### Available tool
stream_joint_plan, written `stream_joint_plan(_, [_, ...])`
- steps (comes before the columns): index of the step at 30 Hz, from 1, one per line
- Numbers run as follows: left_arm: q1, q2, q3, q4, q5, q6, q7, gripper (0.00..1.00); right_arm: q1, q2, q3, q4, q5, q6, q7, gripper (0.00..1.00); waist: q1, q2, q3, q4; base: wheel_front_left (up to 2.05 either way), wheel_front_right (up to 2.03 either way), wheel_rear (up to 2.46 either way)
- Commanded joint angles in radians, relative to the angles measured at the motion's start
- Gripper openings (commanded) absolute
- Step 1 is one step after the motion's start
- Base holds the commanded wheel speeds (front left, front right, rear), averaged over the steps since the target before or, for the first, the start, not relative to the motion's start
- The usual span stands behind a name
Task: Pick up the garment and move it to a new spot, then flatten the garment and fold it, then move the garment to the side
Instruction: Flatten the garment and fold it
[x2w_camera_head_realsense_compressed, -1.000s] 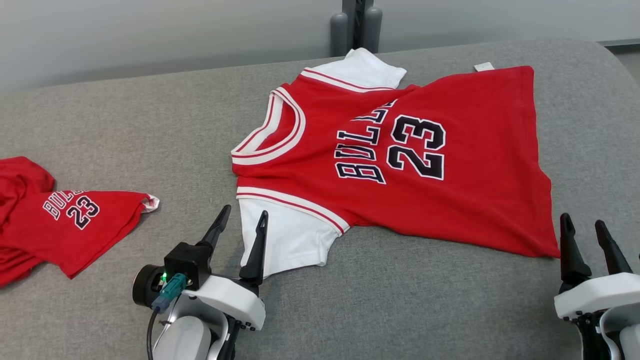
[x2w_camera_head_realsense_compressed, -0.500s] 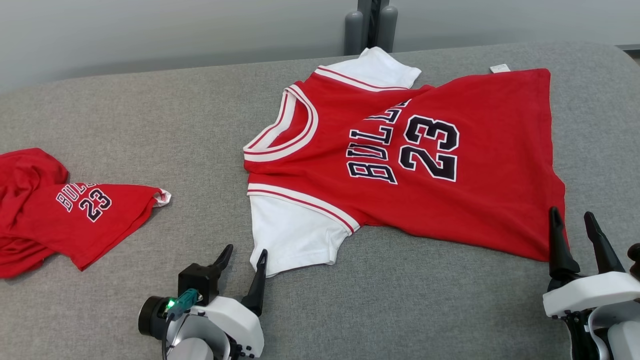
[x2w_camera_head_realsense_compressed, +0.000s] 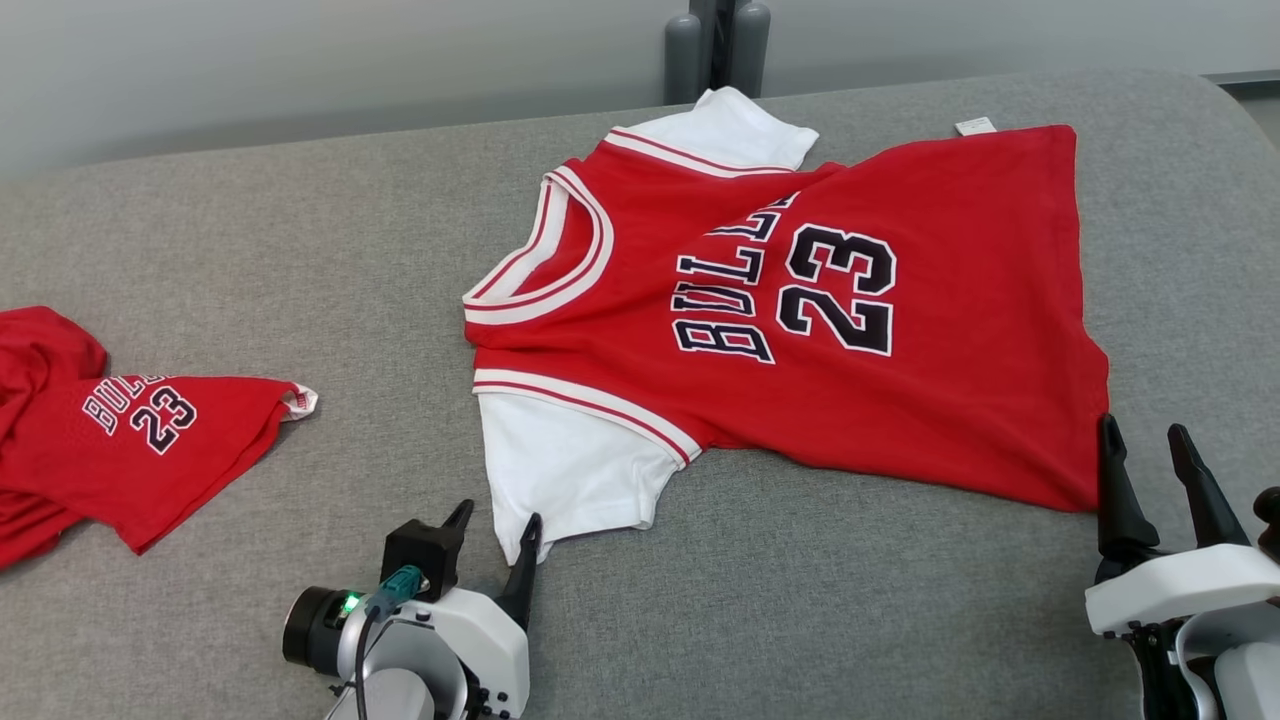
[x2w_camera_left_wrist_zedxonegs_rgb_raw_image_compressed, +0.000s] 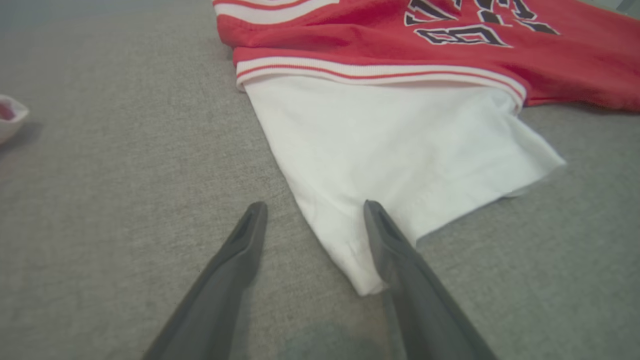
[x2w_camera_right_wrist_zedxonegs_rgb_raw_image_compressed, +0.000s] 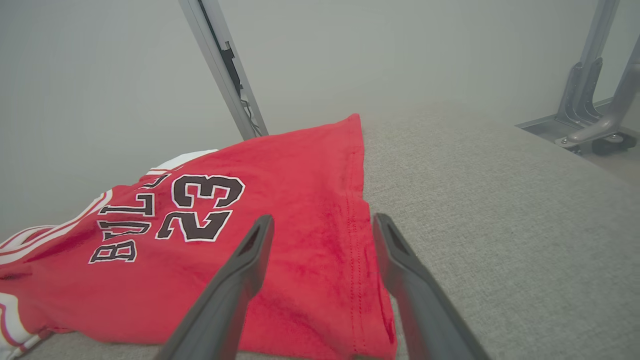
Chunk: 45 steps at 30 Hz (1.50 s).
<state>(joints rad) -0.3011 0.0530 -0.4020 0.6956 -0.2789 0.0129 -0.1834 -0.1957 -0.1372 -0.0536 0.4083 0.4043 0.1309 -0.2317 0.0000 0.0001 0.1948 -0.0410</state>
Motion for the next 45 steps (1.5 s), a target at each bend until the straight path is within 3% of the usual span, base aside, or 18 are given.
stream_joint_plan(1, [-0.006, 0.003, -0.012, 0.018, -0.004, -0.004, 0.022, 1.00, -0.005, -0.005, -0.005, 0.005, -0.005, 0.000, -0.007, 1.00, 0.0000, -0.0001, 0.001, -0.004, 0.00, 0.00, 0.00])
stream_joint_plan(2, [-0.006, 0.002, -0.016, 0.020, -0.006, -0.008, 0.025, 0.60, -0.005, -0.004, -0.008, 0.008, -0.006, 0.000, -0.007, 1.00, 0.0000, -0.0001, 0.001, -0.004, 0.00, 0.00, 0.00])
stream_joint_plan(3, [-0.005, 0.002, -0.019, 0.020, -0.009, -0.010, 0.027, 0.35, -0.004, -0.004, -0.011, 0.009, -0.007, 0.000, -0.008, 1.00, 0.0000, -0.0001, 0.001, -0.005, 0.00, 0.00, 0.00])
stream_joint_plan(4, [-0.005, 0.002, -0.021, 0.019, -0.012, -0.012, 0.025, 0.14, -0.003, -0.004, -0.015, 0.013, -0.008, 0.000, -0.009, 1.00, 0.0000, -0.0001, 0.000, -0.005, 0.00, 0.00, 0.00])
stream_joint_plan(5, [-0.005, 0.002, -0.023, 0.017, -0.014, -0.012, 0.024, 0.00, -0.002, -0.004, -0.019, 0.017, -0.009, 0.000, -0.009, 1.00, 0.0000, -0.0001, 0.000, -0.004, 0.00, 0.00, 0.00])
stream_joint_plan(13, [-0.002, 0.003, -0.014, -0.045, -0.044, -0.026, -0.010, 0.00, 0.011, 0.006, -0.065, 0.085, 0.008, 0.000, -0.004, 1.00, 0.0000, -0.0001, -0.013, 0.012, 0.00, 0.00, 0.00])
stream_joint_plan(22, [0.008, 0.014, 0.006, -0.154, -0.057, -0.005, -0.047, 0.00, -0.009, 0.030, -0.101, 0.211, 0.065, 0.000, 0.006, 1.00, 0.0000, -0.0001, -0.014, 0.040, 0.00, 0.00, 0.00])
stream_joint_plan(40, [0.037, 0.032, -0.015, -0.229, -0.067, 0.005, -0.033, 0.00, -0.081, 0.024, -0.054, 0.378, 0.151, 0.000, -0.011, 1.00, 0.0000, -0.0001, -0.010, 0.071, 0.00, 0.00, 0.00])
stream_joint_plan(41, [0.037, 0.033, -0.017, -0.231, -0.067, 0.005, -0.032, 0.00, -0.082, 0.025, -0.047, 0.382, 0.158, 0.000, -0.012, 0.85, 0.0000, -0.0001, -0.010, 0.071, 0.00, 0.00, 0.00])
stream_joint_plan(42, [0.037, 0.034, -0.018, -0.233, -0.068, 0.006, -0.031, 0.00, -0.085, 0.024, -0.040, 0.387, 0.164, 0.000, -0.012, 0.39, 0.0000, -0.0001, -0.009, 0.071, 0.00, 0.00, 0.00])
stream_joint_plan(43, [0.038, 0.035, -0.019, -0.235, -0.069, 0.006, -0.030, 0.00, -0.087, 0.022, -0.032, 0.388, 0.169, 0.000, -0.013, 0.12, 0.0000, -0.0001, -0.009, 0.071, 0.00, 0.00, 0.00])
stream_joint_plan(44, [0.038, 0.037, -0.021, -0.236, -0.070, 0.005, -0.030, 0.00, -0.089, 0.021, -0.020, 0.386, 0.173, 0.000, -0.015, 0.00, 0.0000, -0.0001, -0.009, 0.071, 0.00, 0.00, 0.00])
stream_joint_plan(45, [0.039, 0.037, -0.021, -0.237, -0.073, 0.002, -0.029, 0.00, -0.090, 0.020, -0.009, 0.380, 0.178, 0.000, -0.018, 0.00, 0.0000, -0.0001, -0.010, 0.070, 0.00, 0.00, 0.00])
